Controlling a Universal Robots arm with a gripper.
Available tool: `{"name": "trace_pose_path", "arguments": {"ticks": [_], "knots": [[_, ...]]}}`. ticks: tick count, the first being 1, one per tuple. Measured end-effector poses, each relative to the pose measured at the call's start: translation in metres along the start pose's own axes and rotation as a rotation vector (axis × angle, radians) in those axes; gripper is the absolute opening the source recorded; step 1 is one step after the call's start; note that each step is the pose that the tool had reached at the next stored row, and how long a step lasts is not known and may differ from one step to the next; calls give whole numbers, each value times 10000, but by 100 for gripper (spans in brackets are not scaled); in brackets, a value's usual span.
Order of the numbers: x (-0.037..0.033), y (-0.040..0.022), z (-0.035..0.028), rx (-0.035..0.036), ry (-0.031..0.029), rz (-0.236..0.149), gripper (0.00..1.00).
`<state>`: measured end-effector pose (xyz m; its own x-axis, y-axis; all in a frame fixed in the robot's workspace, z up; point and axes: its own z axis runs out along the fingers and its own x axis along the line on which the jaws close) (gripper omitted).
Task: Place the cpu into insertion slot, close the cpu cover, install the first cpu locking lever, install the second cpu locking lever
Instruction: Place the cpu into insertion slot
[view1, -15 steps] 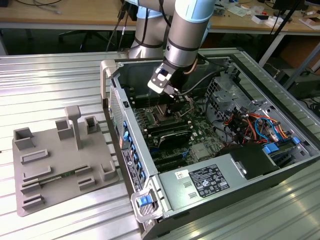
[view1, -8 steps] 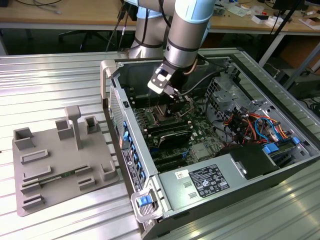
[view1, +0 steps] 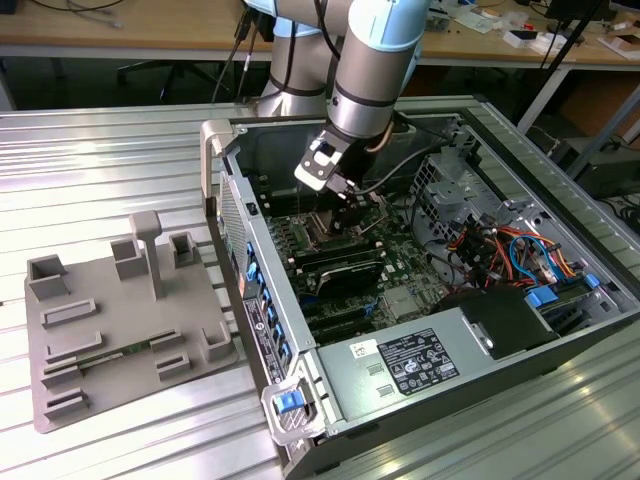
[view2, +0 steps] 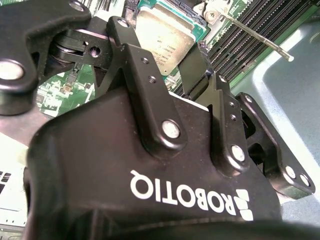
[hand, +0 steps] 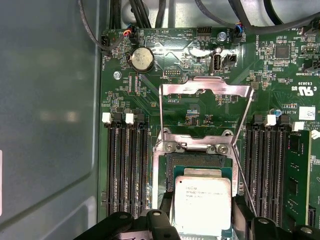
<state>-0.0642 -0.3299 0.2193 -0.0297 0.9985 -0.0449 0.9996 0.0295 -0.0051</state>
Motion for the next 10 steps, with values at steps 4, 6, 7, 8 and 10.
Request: {"name": "trace_pose_path", "arguments": {"ticks": [4,6,7,8,10], "knots": [[0,0,6,0,1,0,55],[7,-1,12,0,1,4,55],[11,0,15,0,-1,3,55],[14,1,18,-2,2,0,55],[18,1,25,0,34,-1,55]]}}
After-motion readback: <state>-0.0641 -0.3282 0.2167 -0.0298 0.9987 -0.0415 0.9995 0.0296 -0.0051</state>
